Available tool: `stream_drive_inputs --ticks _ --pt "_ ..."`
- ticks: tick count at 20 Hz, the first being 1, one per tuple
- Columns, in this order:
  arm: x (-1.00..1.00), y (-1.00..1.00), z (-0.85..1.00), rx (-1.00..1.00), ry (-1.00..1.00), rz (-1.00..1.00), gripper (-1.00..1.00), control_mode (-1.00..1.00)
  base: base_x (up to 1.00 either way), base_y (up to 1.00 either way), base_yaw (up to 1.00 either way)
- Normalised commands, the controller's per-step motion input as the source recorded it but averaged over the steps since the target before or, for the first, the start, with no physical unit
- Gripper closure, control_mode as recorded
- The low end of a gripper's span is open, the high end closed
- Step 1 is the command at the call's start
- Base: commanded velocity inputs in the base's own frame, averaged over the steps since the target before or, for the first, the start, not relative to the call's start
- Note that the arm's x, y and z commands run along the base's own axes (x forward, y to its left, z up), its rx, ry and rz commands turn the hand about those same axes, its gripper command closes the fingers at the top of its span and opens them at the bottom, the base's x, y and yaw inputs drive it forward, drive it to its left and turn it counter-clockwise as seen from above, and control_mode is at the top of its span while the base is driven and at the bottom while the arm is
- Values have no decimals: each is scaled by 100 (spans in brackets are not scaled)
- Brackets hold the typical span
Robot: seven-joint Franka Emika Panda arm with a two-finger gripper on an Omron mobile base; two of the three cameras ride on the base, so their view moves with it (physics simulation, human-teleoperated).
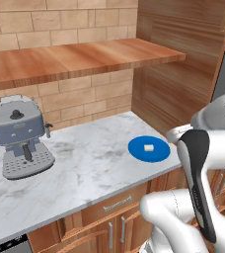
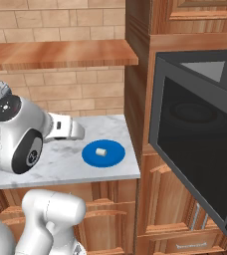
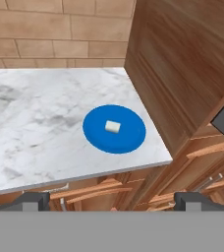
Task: Pick the marshmallow from the counter and place it in the microwave. Then turn on the microwave.
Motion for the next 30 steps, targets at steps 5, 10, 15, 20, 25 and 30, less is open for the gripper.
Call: stream_drive_inputs --ticks 5,10,15,20,25,30 --pt "18 -4 -15 -1 7 0 -100 -100 0 0 0" --pt "29 -2 -16 -1 4 1 -100 -100 0 0 0" --pt "27 -6 -17 0 0 2 -100 -100 0 0 0" --pt "17 -4 -13 0 6 1 -100 -100 0 0 0" --pt "24 0 -14 0 6 0 -100 -100 0 0 0" --pt "21 -1 -12 0 9 0 -100 -100 0 0 0"
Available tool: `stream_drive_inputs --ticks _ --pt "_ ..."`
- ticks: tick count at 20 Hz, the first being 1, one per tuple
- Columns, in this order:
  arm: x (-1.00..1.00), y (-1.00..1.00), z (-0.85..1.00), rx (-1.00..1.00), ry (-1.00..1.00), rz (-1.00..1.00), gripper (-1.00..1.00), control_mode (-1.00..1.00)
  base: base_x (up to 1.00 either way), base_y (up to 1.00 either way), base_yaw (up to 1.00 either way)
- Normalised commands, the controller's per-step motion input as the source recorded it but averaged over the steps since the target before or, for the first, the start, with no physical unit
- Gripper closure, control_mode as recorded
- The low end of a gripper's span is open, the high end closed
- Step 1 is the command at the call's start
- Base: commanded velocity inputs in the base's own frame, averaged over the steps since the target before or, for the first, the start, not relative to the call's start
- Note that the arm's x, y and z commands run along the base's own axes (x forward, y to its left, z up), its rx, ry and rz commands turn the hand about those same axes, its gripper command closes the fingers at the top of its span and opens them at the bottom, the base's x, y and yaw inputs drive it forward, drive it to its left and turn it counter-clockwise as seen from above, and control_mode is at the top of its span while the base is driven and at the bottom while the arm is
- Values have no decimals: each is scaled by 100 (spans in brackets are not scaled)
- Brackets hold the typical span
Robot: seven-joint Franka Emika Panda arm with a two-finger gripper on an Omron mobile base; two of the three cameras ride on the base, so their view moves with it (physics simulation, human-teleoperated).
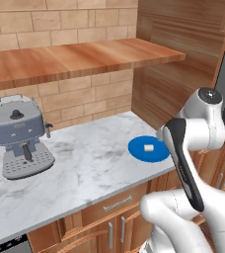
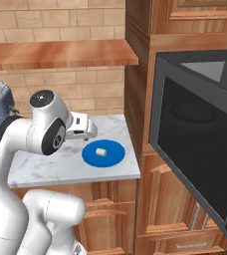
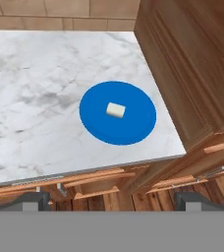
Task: Pick the marshmallow from the counter and place it in the microwave. Then turn on the microwave.
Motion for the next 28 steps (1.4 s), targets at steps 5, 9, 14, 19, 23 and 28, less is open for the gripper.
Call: stream_drive_inputs --ticks 5,9,14,19,23,28 --pt "20 -2 -13 0 5 0 -100 -100 0 0 0" --pt "23 -3 -13 0 6 1 -100 -100 0 0 0" --pt "26 -3 -15 0 6 4 -100 -100 0 0 0" --pt "16 -2 -13 0 7 2 -100 -100 0 0 0" --pt "10 0 -14 0 2 1 -100 -100 0 0 0" --pt "15 0 -17 0 0 3 -100 -100 0 0 0"
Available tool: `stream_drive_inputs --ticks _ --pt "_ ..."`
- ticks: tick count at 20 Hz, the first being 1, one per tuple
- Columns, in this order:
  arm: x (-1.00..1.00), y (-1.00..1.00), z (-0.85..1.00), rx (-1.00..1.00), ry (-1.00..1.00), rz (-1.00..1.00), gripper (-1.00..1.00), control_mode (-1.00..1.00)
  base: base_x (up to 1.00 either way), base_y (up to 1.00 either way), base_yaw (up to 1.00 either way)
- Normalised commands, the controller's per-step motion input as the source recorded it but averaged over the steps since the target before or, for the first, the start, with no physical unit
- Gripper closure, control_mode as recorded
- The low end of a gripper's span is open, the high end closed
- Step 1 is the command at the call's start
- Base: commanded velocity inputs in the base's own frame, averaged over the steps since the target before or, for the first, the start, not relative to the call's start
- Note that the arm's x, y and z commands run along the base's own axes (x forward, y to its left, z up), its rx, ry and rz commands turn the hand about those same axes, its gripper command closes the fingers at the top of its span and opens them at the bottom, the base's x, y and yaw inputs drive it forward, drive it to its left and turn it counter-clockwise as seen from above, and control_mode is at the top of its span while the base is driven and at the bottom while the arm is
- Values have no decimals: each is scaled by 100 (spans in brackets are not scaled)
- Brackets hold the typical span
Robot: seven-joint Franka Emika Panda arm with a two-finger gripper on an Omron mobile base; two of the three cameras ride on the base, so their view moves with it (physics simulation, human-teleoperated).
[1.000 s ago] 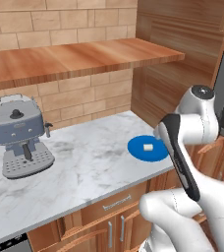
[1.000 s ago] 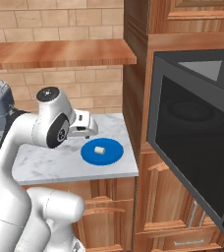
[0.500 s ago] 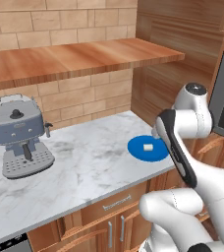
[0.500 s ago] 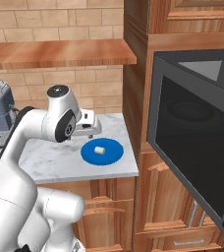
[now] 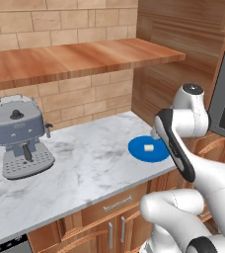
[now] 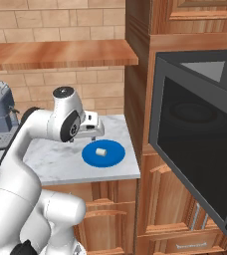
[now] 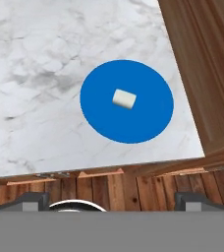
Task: Pick the marshmallow from the counter and place it in the microwave. Then turn on the microwave.
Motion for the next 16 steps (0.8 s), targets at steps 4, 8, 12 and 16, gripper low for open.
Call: stream_drive_inputs --ticks 4,8,12,16 --pt "11 0 -16 -1 -4 3 -100 -100 0 0 0" --pt "13 0 -16 -2 -4 5 -100 -100 0 0 0" --pt "20 0 -12 -4 0 9 -100 -100 0 0 0" --pt "22 0 -9 -5 0 10 -100 -100 0 0 0"
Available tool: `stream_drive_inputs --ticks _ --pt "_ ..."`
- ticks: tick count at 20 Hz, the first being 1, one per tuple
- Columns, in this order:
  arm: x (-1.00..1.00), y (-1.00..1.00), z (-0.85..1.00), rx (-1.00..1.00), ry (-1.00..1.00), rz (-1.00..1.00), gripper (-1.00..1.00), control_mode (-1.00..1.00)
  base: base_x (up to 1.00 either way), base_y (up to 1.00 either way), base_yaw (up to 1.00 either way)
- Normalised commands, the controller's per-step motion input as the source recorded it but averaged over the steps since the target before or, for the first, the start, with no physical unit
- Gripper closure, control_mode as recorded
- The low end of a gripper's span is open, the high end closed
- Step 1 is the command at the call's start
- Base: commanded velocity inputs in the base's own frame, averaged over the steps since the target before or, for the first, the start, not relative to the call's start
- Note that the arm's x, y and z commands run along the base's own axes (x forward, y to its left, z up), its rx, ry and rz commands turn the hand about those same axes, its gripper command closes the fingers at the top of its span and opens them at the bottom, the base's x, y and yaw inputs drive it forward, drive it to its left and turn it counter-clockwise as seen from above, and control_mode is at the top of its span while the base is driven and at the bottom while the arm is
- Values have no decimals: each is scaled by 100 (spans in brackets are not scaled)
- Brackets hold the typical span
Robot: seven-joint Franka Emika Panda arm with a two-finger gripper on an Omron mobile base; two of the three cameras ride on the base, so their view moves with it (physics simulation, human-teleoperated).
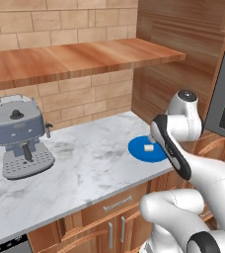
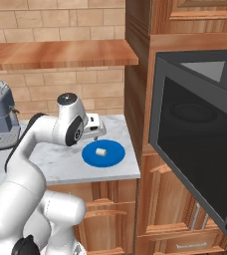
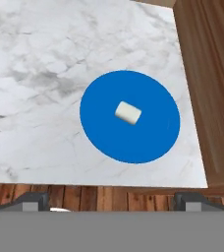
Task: Pick the marshmallow from the counter and place it in the microwave. Then turn on the microwave.
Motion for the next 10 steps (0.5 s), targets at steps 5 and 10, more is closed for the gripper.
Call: stream_drive_inputs --ticks 5,10 --pt "22 0 -8 -5 2 10 -100 -100 0 0 0" --pt "19 0 -11 -3 0 9 -100 -100 0 0 0"
